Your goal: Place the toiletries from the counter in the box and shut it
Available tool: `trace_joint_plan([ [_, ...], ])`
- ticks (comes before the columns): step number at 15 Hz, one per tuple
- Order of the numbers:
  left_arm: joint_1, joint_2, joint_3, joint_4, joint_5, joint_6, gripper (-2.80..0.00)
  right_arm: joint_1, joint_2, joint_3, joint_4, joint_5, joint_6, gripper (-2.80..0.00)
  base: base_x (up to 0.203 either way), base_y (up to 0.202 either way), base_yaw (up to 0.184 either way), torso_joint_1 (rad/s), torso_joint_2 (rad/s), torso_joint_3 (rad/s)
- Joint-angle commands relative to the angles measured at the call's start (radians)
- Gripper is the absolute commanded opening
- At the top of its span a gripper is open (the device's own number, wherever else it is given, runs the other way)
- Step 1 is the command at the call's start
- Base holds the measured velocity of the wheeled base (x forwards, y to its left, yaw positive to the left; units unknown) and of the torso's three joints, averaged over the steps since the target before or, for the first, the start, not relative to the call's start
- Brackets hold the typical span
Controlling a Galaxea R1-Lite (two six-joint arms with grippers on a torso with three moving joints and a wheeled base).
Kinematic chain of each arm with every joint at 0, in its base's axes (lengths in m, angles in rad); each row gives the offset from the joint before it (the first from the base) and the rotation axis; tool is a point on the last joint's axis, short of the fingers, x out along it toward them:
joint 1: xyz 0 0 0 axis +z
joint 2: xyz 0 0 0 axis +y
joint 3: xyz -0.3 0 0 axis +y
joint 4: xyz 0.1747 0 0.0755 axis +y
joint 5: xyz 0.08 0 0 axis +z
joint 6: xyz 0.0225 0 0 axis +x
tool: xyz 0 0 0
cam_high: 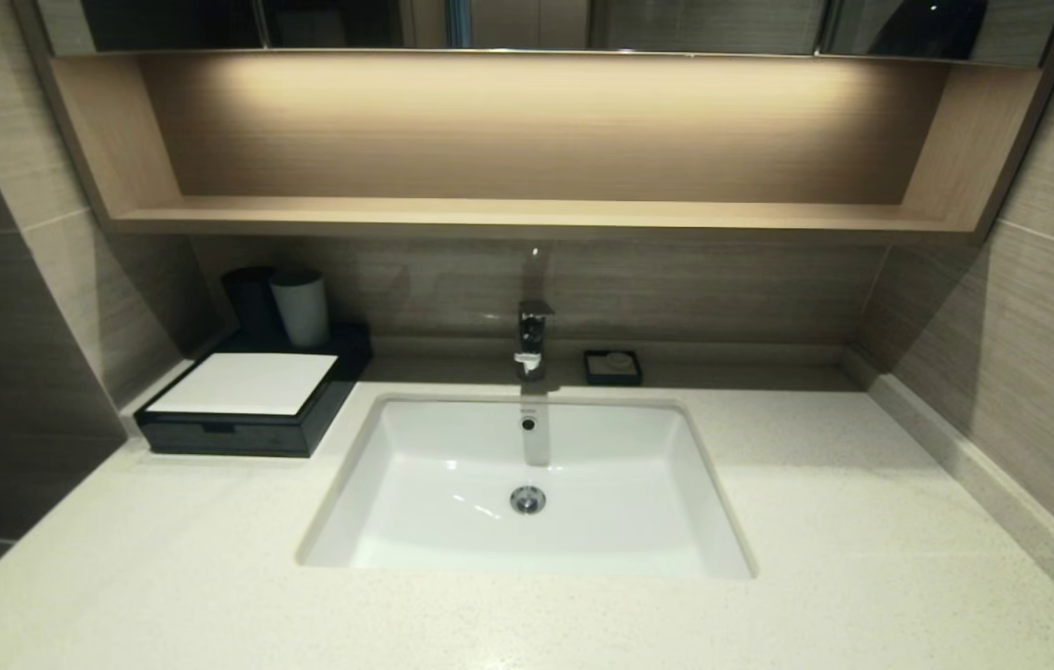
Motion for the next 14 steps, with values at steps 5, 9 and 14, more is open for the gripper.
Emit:
trace_joint_plan([
  [5,0.001,0.001,0.032,0.032,0.003,0.004,-2.80,0.000,0.000,0.001,0.000,0.000,0.000,-2.80,0.000,0.000,0.000,0.000,0.00,0.000],
  [9,0.001,0.001,0.032,0.103,0.006,0.001,-2.80,0.000,0.000,0.001,0.000,0.000,0.000,-2.80,0.000,0.000,0.000,0.000,0.00,0.000],
  [14,0.001,0.001,0.032,0.204,0.012,0.001,-2.80,0.000,0.000,0.002,0.000,0.000,0.000,-2.80,0.000,0.000,0.000,0.000,0.00,0.000],
])
